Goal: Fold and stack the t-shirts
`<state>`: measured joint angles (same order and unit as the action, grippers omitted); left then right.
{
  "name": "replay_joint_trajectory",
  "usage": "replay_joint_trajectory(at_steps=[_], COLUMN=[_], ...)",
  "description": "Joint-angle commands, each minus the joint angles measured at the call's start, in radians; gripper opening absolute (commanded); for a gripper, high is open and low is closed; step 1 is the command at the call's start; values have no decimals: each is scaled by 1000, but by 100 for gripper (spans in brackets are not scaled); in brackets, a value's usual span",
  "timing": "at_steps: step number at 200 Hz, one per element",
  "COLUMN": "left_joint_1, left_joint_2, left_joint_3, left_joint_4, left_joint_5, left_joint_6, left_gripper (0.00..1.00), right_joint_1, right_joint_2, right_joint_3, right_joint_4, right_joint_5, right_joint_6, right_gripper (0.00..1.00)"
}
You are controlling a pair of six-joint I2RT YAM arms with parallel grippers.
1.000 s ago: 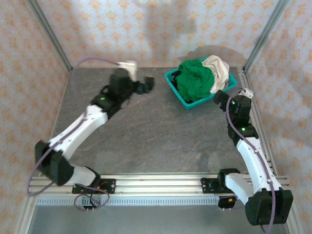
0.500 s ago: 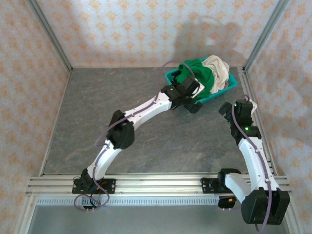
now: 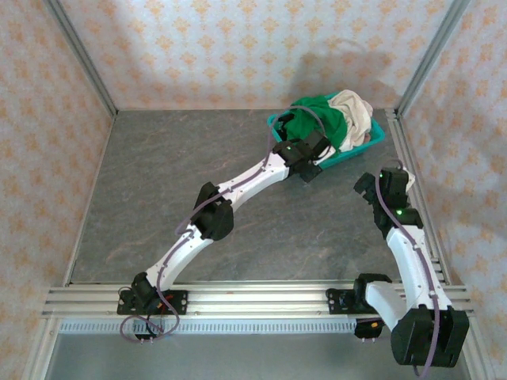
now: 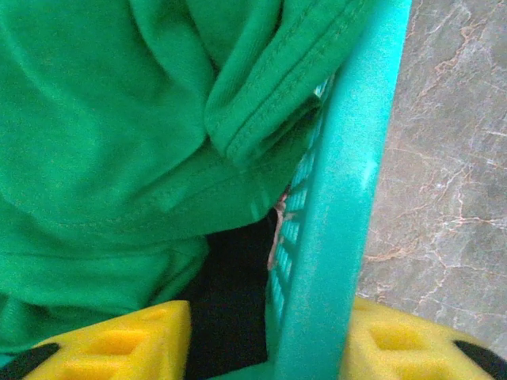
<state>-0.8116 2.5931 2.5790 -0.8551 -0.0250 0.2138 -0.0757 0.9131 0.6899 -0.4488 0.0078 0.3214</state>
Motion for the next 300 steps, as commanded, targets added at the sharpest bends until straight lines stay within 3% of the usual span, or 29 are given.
replay_joint_trajectory(at_steps=[1,35,60,116,153,204,300], left_joint_1=[1,11,40,167,311,462,707], left_joint_2=[-15,-79,-194,-597,-744,-777,-744], left_joint_3=[31,-15,-187,-730,-924,-1021,-1032], left_joint_4=[-99,-169,-164,-27,10,41,76], left_joint_5=[-60,-137,-165,-245,-305,-392,-352], left_joint_6=[4,-22,-77,-243,-342,-356,-251], left_gripper=[33,12,0,0,0,0,0], right_joint_1=[-5,-5,-5,-6,-5,-5,-4], right_joint_2=[-12,-13,-11,-8,8,12,18], right_joint_3=[-15,-20,-23,-26,-20,-12,16], right_joint_4=[0,5,7,18,35,26,12], right_joint_5=[-2,-11,-13,-24,-49,-52,-50], right_joint_6=[7,10,11,15,24,19,13], right_gripper=[100,100,100,100,100,100,100])
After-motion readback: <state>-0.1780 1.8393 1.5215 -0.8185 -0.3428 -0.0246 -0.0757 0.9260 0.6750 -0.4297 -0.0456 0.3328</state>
